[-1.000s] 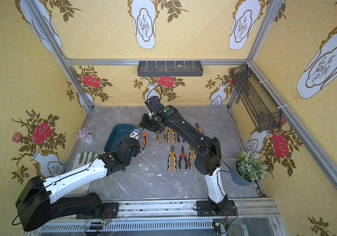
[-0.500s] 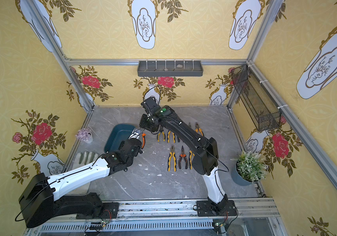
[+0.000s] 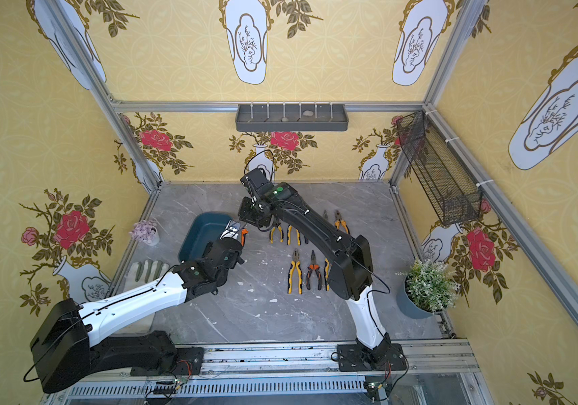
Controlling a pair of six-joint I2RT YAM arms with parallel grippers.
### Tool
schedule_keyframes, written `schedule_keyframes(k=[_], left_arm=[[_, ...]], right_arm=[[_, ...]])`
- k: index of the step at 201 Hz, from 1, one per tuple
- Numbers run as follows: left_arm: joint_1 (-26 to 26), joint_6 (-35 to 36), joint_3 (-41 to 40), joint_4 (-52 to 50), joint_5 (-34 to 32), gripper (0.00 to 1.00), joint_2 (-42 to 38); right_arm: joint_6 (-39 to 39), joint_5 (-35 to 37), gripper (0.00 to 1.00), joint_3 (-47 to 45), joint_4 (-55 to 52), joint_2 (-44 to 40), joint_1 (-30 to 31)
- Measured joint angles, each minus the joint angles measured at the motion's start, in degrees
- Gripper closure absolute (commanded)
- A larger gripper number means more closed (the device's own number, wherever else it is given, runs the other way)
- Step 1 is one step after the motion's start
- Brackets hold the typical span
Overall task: Take the pliers out of the storage box
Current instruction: Place the pliers at the center of the board.
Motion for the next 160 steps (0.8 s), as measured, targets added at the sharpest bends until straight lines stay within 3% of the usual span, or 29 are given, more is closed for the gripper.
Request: schedule_keyframes(k=[70, 97, 126, 137, 153, 160], left_arm=[[0.0, 0.15, 0.02, -0.26, -0.04, 1.0, 0.07], [0.0, -0.46, 0.0, -0.61, -0.31, 1.0, 0.0], [0.0, -0.26, -0.04, -0.94, -0.33, 1.0, -0.87], [0.0, -0.28, -0.09, -1.33, -0.02, 0.82, -1.46], [0.0, -0.57, -0.68, -1.84, 0.87, 0.65, -2.97], [0.0, -1.16, -1.01, -1.84, 1.27, 0.52, -3.93]], right_arm=[[1.07, -1.25, 0.79, 0.02, 0.92, 1.27, 0.68], [2.19, -1.66, 1.0, -0.26, 1.73, 1.27, 0.68], [2.4, -2.73, 1.0, -0.28, 2.45, 1.27, 0.37], [2.36, -2.91, 1.0, -0.28, 2.49, 1.27, 0.37], [1.62, -3.52, 1.0, -0.37, 2.58, 1.27, 0.22], [1.05, -3.13, 1.0, -0.46, 2.43, 1.27, 0.22]])
